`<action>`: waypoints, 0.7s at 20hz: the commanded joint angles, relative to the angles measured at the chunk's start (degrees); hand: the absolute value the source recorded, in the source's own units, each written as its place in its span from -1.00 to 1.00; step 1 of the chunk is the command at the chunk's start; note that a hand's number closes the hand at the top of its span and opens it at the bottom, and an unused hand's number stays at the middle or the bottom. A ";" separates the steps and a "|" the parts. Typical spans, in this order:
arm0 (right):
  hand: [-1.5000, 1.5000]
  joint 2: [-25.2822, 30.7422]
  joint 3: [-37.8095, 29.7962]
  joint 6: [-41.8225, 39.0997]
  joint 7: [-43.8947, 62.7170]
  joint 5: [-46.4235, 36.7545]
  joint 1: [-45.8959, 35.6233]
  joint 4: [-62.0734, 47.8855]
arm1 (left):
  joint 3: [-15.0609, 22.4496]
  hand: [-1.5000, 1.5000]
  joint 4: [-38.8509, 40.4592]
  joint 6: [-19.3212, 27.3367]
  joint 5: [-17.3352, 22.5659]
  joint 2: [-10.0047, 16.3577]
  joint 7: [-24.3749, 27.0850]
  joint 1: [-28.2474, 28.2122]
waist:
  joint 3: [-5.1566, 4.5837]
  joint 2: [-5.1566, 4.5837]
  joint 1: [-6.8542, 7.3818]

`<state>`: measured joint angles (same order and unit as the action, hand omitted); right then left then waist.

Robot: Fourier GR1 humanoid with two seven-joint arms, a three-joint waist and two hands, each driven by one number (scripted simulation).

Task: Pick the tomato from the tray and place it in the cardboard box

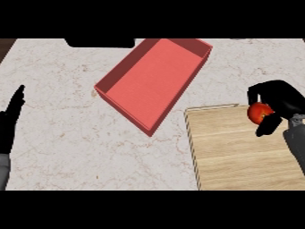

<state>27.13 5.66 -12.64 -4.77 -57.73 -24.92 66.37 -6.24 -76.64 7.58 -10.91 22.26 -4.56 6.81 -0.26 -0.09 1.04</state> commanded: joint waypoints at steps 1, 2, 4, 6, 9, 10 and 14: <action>1.00 -2.31 -3.23 2.02 -7.37 3.95 -7.01 -10.12 | -2.24 0.00 1.45 -2.84 1.94 2.20 1.67 -0.16 | 0.32 -0.41 0.74; 1.00 -0.47 -5.35 3.16 -9.51 4.49 -9.36 -11.45 | -0.53 0.00 0.23 0.28 -0.31 -0.46 2.28 -1.17 | 0.32 -0.31 0.49; 1.00 0.56 -6.11 8.64 -10.85 1.62 -11.15 -15.18 | -0.97 0.00 -0.12 -0.32 0.17 -0.58 0.84 -0.29 | 0.31 -0.24 0.12; 1.00 1.71 -8.40 6.35 -10.15 4.09 -12.54 -11.37 | -0.20 0.00 1.42 0.49 -1.28 -1.28 -0.33 0.91 | 0.28 -0.09 -0.60; 1.00 0.94 -10.03 8.26 -10.21 5.67 -13.48 -7.64 | -3.65 0.00 0.48 -2.83 1.53 2.56 -1.02 1.45 | 0.28 0.07 -0.71; 1.00 0.54 -11.06 11.46 -12.49 5.78 -16.93 -11.25 | -1.08 0.00 1.19 -0.90 -0.57 -0.16 0.77 0.93 | 0.30 -0.25 -0.05; 1.00 0.88 -11.06 9.31 -18.28 9.98 -13.06 -1.08 | -1.81 0.00 1.82 -0.29 -0.98 -0.41 1.50 -0.23 | 0.25 0.25 -1.40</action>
<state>27.79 -4.43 -3.36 -18.72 -50.67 -39.23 59.95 -7.99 -75.51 7.16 -11.31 22.06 -3.06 6.31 -0.01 -0.04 0.43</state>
